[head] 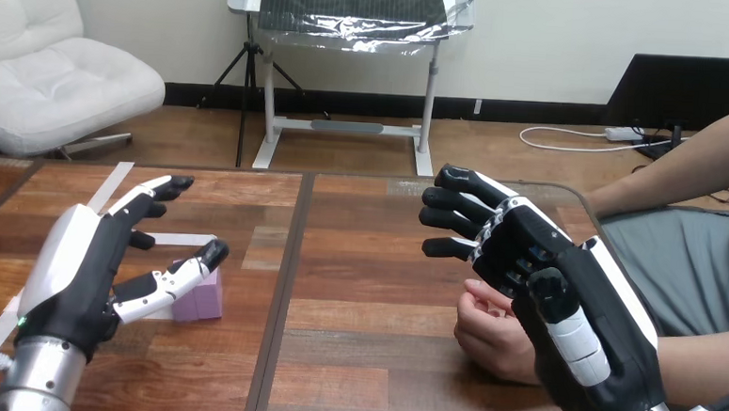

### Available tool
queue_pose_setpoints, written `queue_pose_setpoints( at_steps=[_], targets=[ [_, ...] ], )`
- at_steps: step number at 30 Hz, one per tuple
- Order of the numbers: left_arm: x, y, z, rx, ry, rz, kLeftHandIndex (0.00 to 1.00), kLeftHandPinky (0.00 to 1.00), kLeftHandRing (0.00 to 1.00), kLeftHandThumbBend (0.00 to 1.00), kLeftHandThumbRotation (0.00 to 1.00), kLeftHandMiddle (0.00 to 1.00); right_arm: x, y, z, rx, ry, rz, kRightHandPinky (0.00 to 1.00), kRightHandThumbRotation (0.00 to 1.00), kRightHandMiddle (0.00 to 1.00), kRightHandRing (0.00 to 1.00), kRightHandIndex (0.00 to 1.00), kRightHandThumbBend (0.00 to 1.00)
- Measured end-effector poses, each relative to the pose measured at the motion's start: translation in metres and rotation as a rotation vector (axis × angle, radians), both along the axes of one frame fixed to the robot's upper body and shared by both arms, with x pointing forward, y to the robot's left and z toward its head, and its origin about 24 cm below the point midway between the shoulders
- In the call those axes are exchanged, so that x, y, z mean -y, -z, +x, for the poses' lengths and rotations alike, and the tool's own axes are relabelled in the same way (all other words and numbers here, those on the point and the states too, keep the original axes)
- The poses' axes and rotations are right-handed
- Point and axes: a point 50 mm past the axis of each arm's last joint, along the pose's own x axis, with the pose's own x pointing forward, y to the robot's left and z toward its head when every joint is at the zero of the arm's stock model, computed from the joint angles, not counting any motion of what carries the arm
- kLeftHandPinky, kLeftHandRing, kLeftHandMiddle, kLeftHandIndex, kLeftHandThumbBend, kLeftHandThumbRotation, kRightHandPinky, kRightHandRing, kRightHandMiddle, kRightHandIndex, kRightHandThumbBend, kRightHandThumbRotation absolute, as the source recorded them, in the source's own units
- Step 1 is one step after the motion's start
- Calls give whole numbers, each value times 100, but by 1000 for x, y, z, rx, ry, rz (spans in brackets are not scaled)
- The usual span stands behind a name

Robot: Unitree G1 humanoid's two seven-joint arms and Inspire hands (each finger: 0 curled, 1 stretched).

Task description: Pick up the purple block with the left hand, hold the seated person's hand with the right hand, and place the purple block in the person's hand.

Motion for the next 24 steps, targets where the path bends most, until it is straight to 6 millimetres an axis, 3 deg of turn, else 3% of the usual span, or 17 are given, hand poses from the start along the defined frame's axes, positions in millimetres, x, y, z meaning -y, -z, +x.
queue_pose_setpoints(
  at_steps=[12, 24],
  targets=[
    [-3, 11, 10, -54, -21, 35, 83, 95, 86, 60, 49, 86, 0, 0, 0, 0, -1, 0, 76, 81, 83, 83, 85, 97],
    [-2, 21, 18, -107, -13, 76, 83, 99, 87, 60, 48, 87, 0, 0, 0, 0, -1, 0, 76, 81, 83, 82, 85, 97]
  ],
)
